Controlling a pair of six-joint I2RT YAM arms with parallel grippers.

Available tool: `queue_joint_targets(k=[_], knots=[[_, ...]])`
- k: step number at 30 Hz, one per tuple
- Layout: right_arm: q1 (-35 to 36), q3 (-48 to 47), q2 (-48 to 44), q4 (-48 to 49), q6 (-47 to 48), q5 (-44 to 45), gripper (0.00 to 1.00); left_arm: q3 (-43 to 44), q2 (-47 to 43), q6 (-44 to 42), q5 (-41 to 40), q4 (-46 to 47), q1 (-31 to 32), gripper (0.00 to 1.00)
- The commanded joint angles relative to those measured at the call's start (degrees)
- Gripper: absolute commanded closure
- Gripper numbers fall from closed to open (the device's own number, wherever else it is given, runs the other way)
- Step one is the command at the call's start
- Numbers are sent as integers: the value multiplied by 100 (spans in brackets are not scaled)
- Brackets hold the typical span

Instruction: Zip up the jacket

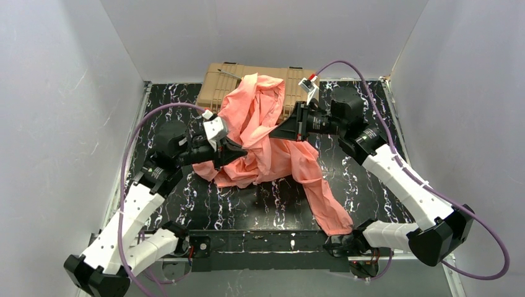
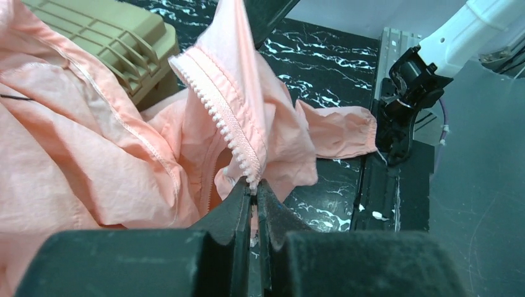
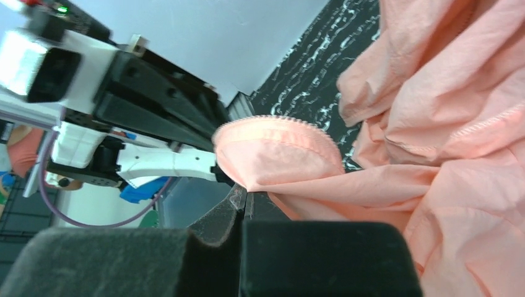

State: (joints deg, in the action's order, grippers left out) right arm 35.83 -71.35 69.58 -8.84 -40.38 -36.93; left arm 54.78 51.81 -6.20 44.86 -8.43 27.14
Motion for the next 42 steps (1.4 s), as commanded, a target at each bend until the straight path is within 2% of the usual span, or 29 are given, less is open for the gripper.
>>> queue_joint_targets(k=[1,5,8,11,16,18,22,25,26,31,38,42], knots=[[-286,-67,-250,-651,710,-93,99,317,-404,-347,-151,-713,20,100],[-419,-227,-269,-1541,1582,60,99,743,-428,-833,192,-1701,19,100],[-428,-207,-236,-1863,2296,-400,99,1040,-242,-872,506,-2372,20,100],[-394,-169,-267,-2451,3214,-1020,81,1261,-73,-869,617,-2741,20,100],[-367,-522,-634,-3151,4097,-262,40,1556,105,-974,518,-3182,20,100],[-367,-551,-827,-2823,4207,-259,26,1659,178,-1010,567,-3357,20,100],[-358,-192,-835,-505,3372,-1027,11,1715,264,-771,843,-3437,20,100],[-106,117,-466,1359,2523,-1507,7,1722,283,-485,1011,-3448,20,100],[134,75,-323,1588,2570,-1477,6,1739,292,-390,1048,-3464,20,100],[1556,-371,441,1036,3569,-1084,6,1817,270,-92,1120,-3575,23,100],[1843,183,561,1732,3427,-1265,7,2128,366,-19,1165,-3919,28,100],[1892,461,517,1721,3386,-1275,14,2327,377,-97,1069,-4031,28,100]])
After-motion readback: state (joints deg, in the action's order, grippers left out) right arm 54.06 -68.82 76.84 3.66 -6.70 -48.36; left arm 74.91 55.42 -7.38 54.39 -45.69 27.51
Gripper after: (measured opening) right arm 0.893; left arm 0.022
